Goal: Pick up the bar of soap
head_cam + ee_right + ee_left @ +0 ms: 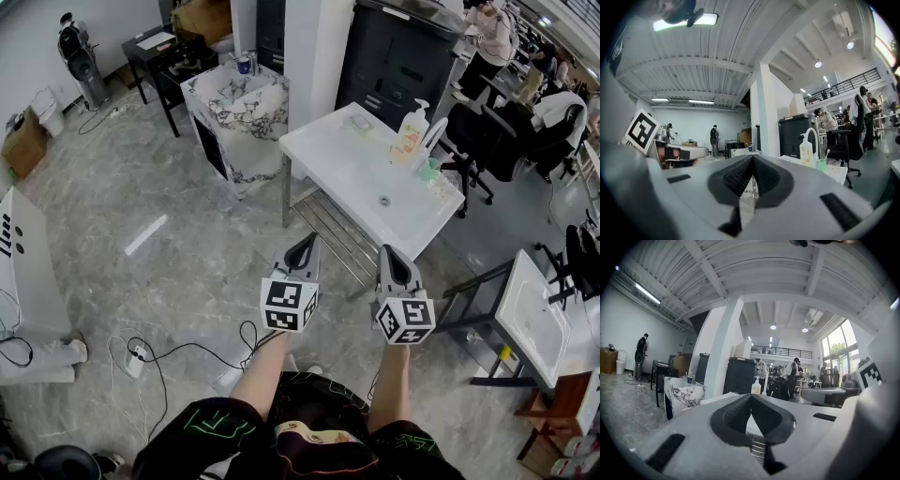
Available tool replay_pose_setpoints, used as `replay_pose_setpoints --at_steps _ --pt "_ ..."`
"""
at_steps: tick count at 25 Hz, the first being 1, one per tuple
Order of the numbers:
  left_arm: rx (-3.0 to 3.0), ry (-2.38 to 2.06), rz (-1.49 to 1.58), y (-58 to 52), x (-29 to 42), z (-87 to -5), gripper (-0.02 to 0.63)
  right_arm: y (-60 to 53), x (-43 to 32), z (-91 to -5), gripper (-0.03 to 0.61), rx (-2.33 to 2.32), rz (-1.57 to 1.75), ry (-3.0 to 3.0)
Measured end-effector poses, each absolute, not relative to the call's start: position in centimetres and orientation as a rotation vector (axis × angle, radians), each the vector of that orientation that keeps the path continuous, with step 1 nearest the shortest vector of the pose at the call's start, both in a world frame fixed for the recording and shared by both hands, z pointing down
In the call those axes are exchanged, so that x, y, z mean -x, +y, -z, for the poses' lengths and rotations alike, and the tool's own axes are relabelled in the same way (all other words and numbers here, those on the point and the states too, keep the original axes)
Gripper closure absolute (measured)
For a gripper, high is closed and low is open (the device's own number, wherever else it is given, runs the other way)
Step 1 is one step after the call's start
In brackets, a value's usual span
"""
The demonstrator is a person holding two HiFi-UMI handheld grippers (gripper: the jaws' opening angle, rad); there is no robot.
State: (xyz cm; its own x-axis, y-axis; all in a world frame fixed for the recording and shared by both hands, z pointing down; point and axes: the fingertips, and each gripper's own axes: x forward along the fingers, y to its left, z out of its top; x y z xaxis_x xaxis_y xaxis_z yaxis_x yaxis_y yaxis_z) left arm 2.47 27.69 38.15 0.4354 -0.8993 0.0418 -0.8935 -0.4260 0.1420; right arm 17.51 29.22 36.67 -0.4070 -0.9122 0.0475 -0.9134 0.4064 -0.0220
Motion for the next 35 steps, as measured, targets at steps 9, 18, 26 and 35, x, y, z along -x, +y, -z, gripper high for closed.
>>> replay_pose_setpoints --at_steps 9,18,26,35 --pt "-2.534 -1.557 0.057 27.2 2.1 -38.3 0.607 28.2 -13.9 -35.5 0.574 -1.808 -0.072 -2.58" --pt "-2.443 -1.563 0.059 26.3 8.7 -41.4 0.607 27.2 -9.3 -37.8 0.574 -1.807 -0.115 -2.512" --pt "-2.445 -1.549 0.135 25.6 10.6 -40.5 0.607 26.9 -8.4 -36.0 0.574 -1.833 -0.038 -2.474" --pt "-2.667 -1.498 0.094 26.0 7.4 -36.7 0.607 26.3 -9.3 -34.4 0.574 -1.934 -0.011 -2.462"
